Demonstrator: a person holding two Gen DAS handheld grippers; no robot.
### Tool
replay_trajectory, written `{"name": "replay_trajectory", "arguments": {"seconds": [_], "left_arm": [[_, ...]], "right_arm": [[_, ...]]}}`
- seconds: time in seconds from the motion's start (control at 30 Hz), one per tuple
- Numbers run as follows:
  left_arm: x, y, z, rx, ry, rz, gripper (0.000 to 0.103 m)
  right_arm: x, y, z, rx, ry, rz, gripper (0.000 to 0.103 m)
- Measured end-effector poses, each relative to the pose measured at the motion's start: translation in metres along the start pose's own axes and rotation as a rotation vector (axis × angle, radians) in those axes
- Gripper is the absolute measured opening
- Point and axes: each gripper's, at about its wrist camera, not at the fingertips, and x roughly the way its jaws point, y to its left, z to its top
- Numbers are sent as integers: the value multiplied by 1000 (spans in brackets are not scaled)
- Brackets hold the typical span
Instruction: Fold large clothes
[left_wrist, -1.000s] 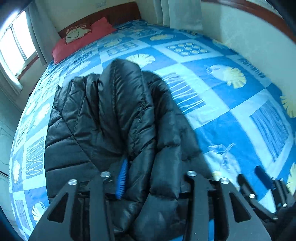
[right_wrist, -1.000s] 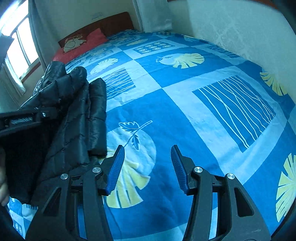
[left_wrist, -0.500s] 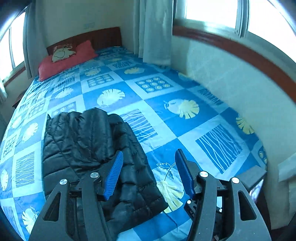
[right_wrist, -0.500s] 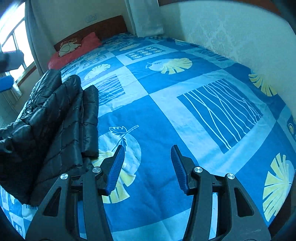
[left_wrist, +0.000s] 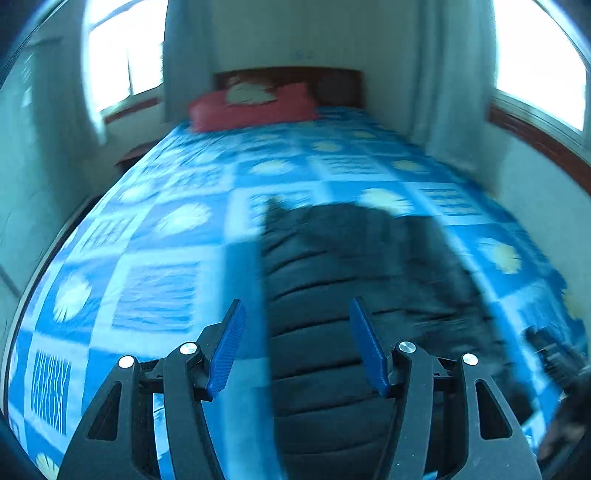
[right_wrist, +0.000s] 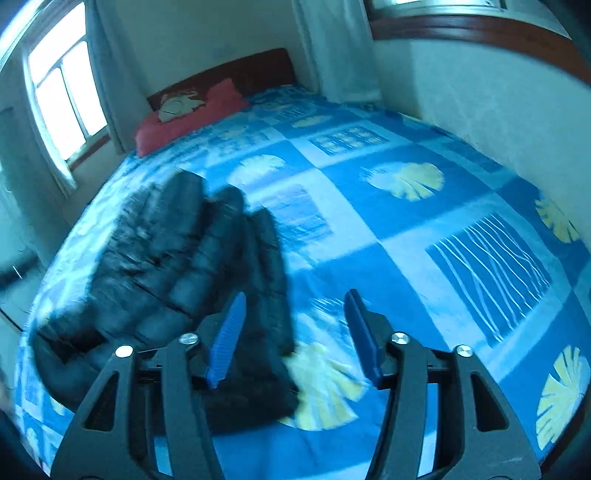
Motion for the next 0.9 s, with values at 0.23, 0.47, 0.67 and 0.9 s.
{"name": "replay_trajectory", "arguments": {"seconds": [0.23,0.47,0.67,0.9], "left_arm": [[37,49,-38,-135,86,-32,58],[50,52,-62,-157,116,-111,58],[46,49,-58,-176,85,-208,58],[61,12,-64,-134,118,-338,58]], "right_arm": [[26,53,20,-64,67,14,77],[65,67,3,-69,233,69,58],[80,49,-4,-94,252,38,26],[110,1,-17,-33,277,78,26]]}}
